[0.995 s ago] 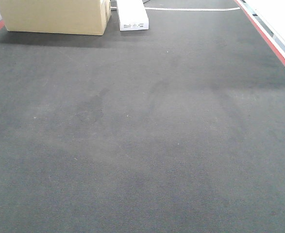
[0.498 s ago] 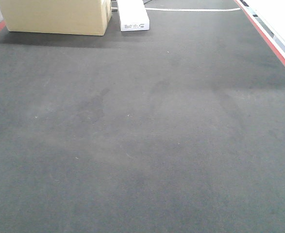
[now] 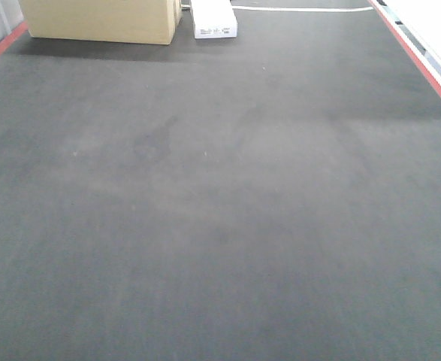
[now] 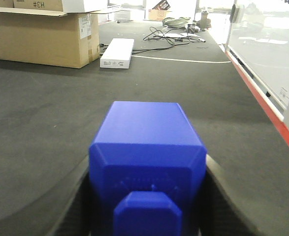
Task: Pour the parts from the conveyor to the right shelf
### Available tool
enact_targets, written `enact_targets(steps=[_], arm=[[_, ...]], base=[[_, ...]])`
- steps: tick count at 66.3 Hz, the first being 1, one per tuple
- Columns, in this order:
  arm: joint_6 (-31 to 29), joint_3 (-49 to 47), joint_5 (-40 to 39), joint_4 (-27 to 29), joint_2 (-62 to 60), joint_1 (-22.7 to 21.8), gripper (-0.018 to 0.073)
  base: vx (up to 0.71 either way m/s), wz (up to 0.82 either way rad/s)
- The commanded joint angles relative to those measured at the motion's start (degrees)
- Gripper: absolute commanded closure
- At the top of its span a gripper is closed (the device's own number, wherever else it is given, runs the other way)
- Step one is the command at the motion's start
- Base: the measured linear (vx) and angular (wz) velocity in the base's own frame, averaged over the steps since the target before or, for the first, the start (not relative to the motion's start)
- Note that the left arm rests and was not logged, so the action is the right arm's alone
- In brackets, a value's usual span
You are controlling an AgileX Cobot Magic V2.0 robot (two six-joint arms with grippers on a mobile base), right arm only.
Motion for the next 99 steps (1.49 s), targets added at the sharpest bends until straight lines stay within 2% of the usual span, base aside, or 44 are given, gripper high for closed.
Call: enact_targets(steps=[1,64,99], arm=[[-0.6,-1.4,-5.0,-0.1,0.7,-0.3,0.0564],[-0.6,-1.4,-4.2,-0.1,0.7,-0.3,0.0564],[-0.6,-1.4,-4.2,-0.1,0.7,-0.3,0.0564]], base=[[-0.31,-0.08],[-0.38,0.02],[-0.23,-0.09]])
